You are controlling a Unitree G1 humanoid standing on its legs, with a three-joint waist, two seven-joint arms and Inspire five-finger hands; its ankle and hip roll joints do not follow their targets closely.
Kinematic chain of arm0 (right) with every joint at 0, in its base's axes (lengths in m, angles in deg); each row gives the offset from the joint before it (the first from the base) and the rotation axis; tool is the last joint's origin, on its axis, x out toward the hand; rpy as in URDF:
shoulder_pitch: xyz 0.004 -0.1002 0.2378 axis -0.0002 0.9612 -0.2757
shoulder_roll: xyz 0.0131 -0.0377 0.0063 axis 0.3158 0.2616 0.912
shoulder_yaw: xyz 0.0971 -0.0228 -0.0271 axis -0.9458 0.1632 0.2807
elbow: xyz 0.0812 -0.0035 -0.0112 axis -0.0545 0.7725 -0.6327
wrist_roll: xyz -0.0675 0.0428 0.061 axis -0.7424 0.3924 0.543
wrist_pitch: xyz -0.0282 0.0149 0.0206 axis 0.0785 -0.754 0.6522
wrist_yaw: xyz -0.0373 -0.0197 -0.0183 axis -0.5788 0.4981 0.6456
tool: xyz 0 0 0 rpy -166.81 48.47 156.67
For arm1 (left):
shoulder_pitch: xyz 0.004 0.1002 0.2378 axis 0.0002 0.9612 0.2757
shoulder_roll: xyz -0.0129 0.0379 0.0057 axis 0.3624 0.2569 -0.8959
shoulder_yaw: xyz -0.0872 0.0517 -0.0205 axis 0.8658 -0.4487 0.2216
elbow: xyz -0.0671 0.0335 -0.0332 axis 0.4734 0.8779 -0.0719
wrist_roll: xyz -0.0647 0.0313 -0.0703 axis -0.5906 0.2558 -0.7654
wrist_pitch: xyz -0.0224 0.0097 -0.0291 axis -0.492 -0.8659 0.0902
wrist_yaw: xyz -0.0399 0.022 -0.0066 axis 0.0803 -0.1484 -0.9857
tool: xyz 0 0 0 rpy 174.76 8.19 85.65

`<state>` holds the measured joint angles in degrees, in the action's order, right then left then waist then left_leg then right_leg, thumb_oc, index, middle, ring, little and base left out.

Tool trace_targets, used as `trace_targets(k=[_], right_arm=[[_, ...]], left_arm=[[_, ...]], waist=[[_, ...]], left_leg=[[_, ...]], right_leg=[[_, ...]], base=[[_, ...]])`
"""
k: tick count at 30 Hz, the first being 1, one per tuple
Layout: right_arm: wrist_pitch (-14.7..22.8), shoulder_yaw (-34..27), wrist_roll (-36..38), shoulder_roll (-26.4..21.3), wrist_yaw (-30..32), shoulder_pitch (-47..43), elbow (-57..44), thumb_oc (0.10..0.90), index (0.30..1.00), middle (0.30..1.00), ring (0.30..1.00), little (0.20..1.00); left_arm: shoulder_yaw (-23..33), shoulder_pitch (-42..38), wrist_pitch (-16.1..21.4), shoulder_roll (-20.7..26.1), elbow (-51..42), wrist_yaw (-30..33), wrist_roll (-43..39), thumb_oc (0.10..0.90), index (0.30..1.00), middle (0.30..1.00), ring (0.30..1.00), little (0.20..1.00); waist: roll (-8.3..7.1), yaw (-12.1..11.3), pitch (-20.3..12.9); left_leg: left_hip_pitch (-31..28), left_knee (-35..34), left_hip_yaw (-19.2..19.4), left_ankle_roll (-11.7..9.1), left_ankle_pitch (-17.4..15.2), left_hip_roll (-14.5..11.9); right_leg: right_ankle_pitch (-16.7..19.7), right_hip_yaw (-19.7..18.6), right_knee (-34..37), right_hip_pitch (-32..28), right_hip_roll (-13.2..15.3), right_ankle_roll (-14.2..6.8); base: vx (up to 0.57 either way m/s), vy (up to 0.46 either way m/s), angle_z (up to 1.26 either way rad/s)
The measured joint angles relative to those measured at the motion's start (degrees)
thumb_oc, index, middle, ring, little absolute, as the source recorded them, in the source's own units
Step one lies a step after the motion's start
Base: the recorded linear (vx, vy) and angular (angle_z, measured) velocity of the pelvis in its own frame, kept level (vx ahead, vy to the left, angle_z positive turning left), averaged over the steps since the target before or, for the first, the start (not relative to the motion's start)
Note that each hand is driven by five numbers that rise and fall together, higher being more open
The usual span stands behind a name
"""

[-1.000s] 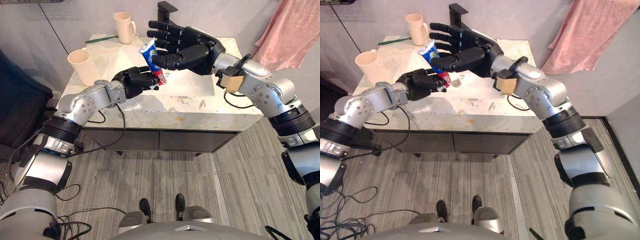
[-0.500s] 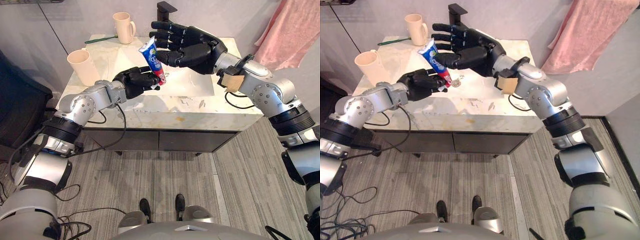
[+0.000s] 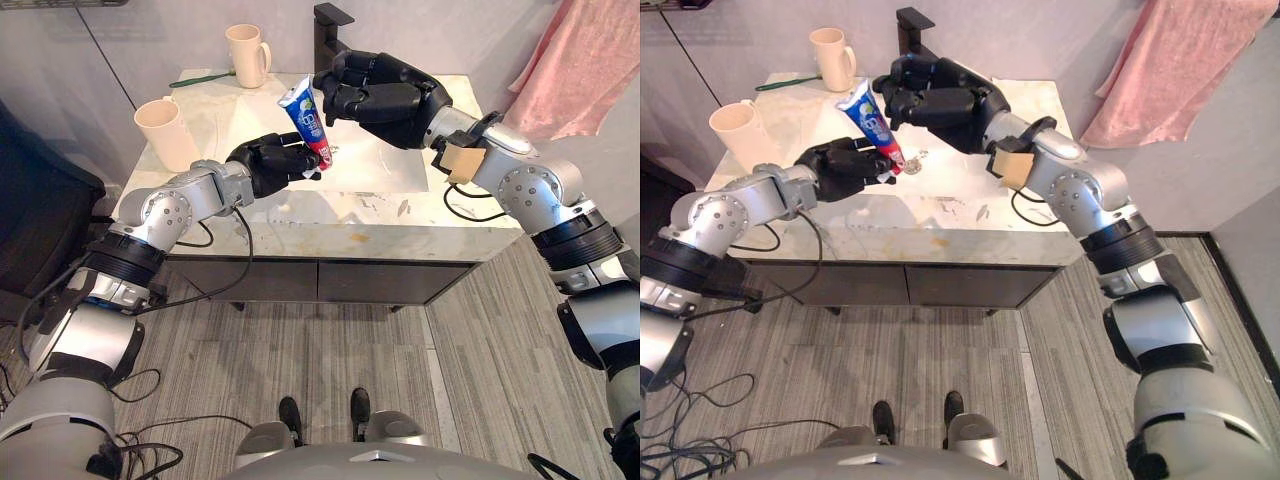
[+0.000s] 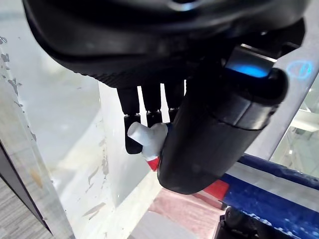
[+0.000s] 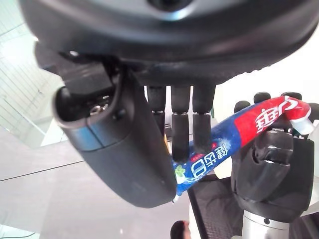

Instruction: Organize the bathroom.

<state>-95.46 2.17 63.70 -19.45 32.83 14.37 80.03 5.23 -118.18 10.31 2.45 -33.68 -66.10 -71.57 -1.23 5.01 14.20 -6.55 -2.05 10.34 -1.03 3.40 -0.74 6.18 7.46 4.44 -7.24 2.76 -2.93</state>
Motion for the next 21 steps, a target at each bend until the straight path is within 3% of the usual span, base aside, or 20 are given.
trace_targets(k=[17, 21], right_arm=[[0.46, 0.12, -2.59, -0.92, -2.85, -0.04, 0.64, 0.800, 0.900, 0.900, 0.900, 0.900], [2.62, 0.30, -6.68, -1.01, -4.45, -0.08, 0.63, 0.800, 0.900, 0.900, 0.900, 0.900]], left_arm=[[0.00, 0.00, 0.00, 0.23, 0.12, 0.03, 0.00, 0.400, 0.300, 0.300, 0.300, 0.300], [0.00, 0.01, -0.55, 0.22, 0.17, 0.10, -1.20, 0.400, 0.300, 0.300, 0.300, 0.300]], waist=[[0.00, -0.06, 0.00], [0.00, -0.08, 0.00]], left_leg=[[0.02, 0.05, 0.00, 0.00, 0.00, 0.00], [0.03, 0.15, 0.00, 0.00, 0.00, -0.01]], right_leg=[[0.00, -0.01, 0.00, 0.01, 0.00, 0.00], [0.00, -0.02, 0.00, 0.00, -0.01, 0.00]], base=[[0.00, 0.000, 0.00], [0.00, 0.000, 0.00]])
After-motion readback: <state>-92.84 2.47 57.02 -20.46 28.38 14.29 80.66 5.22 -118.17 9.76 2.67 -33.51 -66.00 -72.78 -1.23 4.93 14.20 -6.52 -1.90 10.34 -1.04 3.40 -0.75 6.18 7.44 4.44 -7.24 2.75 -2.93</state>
